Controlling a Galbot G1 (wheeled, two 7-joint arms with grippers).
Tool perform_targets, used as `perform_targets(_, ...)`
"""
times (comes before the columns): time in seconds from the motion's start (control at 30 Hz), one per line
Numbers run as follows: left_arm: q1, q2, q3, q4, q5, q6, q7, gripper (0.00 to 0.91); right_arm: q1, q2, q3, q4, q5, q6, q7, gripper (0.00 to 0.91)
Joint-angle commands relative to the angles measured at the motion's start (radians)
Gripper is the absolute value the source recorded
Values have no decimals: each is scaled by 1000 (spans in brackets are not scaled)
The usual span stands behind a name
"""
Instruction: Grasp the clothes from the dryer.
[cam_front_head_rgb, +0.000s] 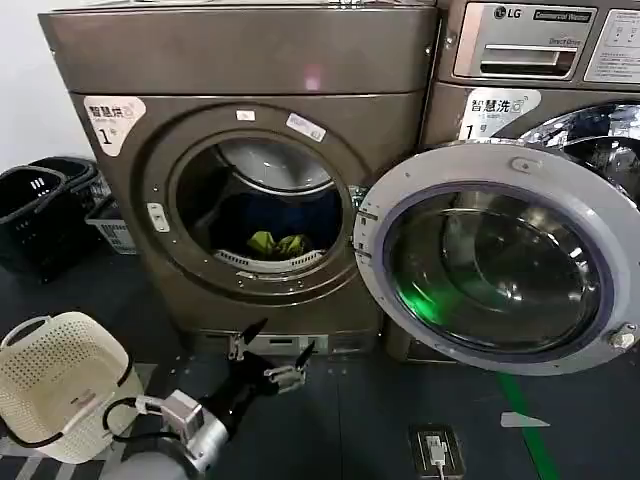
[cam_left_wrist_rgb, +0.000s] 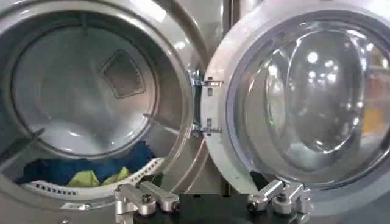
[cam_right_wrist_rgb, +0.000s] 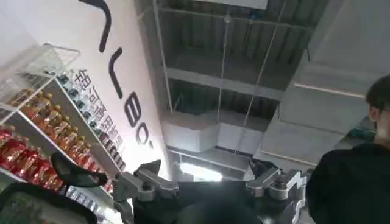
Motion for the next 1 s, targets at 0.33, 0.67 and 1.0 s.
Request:
perform_targets(0.33, -8, 3, -3, 5, 27, -5, -26, 907, 0, 5, 7, 4, -25, 6, 11, 907)
perform_targets(0.67, -11, 4, -8, 6, 42, -3, -32, 907, 7, 15, -5, 25, -24, 4, 8, 907)
perform_targets(1.0, -16, 4, -11, 13, 41, -4, -38, 907, 18, 18, -22, 37, -25, 4, 4, 907)
